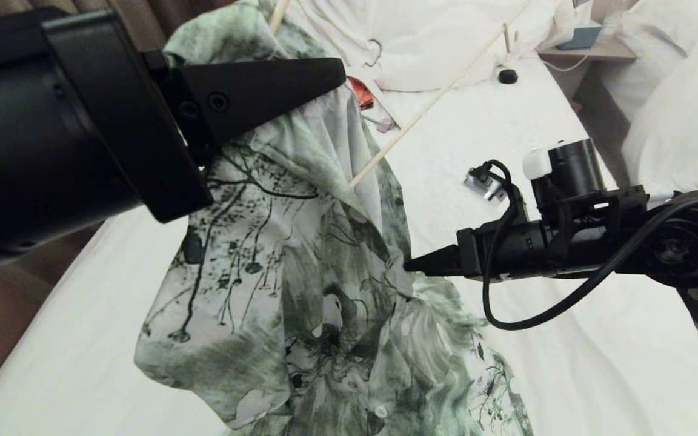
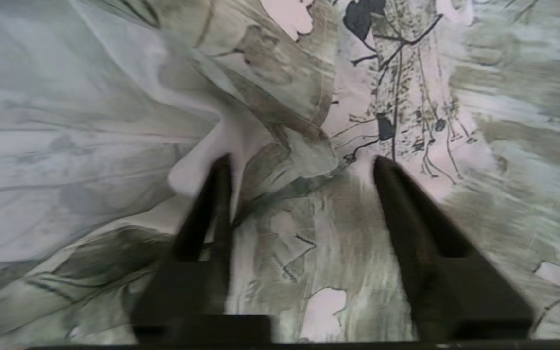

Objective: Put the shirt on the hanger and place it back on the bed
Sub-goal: Hook the other side of the shirt onto the hanger

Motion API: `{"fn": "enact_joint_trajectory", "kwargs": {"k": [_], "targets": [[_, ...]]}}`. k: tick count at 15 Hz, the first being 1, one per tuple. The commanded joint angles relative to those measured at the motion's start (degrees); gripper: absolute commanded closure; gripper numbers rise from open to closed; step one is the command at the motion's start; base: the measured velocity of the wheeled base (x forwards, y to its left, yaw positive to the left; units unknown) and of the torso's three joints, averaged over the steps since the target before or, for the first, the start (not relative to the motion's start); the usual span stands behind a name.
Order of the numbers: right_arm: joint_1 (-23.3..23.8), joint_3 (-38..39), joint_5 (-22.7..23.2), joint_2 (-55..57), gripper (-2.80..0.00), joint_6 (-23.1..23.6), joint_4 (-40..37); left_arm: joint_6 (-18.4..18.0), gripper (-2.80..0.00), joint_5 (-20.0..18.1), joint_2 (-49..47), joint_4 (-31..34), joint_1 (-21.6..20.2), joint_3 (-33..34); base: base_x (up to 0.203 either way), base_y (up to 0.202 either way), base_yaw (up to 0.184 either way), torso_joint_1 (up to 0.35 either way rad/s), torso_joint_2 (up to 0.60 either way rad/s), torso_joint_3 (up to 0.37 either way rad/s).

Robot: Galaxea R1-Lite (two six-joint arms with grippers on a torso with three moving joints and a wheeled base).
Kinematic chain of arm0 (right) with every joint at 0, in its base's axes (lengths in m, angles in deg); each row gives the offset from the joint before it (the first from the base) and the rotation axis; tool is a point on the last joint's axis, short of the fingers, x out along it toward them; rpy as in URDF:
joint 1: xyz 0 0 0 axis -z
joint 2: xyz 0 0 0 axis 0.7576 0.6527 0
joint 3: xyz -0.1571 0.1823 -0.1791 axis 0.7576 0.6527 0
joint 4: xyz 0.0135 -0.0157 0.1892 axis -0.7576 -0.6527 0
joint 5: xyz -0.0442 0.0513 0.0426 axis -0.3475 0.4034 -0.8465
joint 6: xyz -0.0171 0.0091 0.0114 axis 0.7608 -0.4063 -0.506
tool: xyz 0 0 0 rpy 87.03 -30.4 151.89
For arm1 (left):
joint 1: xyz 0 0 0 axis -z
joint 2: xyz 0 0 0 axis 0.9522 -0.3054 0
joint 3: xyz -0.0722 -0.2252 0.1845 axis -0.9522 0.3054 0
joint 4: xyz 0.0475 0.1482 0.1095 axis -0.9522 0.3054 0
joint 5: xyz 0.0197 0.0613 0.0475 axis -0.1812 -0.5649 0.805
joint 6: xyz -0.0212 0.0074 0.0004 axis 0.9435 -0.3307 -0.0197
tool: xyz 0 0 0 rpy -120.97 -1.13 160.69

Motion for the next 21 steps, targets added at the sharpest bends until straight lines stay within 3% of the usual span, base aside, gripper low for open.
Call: {"fn": "enact_joint_trajectory", "kwargs": {"k": [1, 4, 7, 13, 16, 21], "targets": [[-0.6, 0.0, 0.2, 0.7, -2.8, -0.2, 0.5, 0.0, 0.0, 0.0, 0.4, -0.1, 0.0, 0.0, 0.0, 0.0, 0.0, 0.0, 0.0, 0.0], [-1.9, 0.5, 0.2, 2.9, -2.8, -0.4, 7.0, 0.0, 0.0, 0.0, 1.5, -0.1, 0.0, 0.0, 0.0, 0.0, 0.0, 0.0, 0.0, 0.0], [-3.5, 0.5, 0.6, 4.0, -2.8, -4.1, 13.1, 0.0, 0.0, 0.0, 1.8, -0.1, -0.1, 0.0, 0.0, 0.0, 0.0, 0.0, 0.0, 0.0], [-4.4, 0.3, 0.6, 4.0, -2.8, -4.3, 14.8, 0.0, 0.0, -0.1, 1.6, -0.1, 0.0, 0.0, 0.0, 0.0, 0.0, 0.0, 0.0, 0.0], [-5.0, 0.4, 0.8, 3.8, -2.8, -8.3, 20.9, -0.1, 0.0, -0.1, 1.2, -0.1, 0.0, 0.1, 0.0, 0.0, 0.0, 0.0, 0.0, 0.0], [-5.4, 0.0, 1.1, 4.7, -2.8, -8.3, 21.4, -0.1, 0.0, -0.2, 1.1, 0.0, 0.1, 0.1, 0.0, 0.0, 0.0, 0.0, 0.0, 0.0]]}}
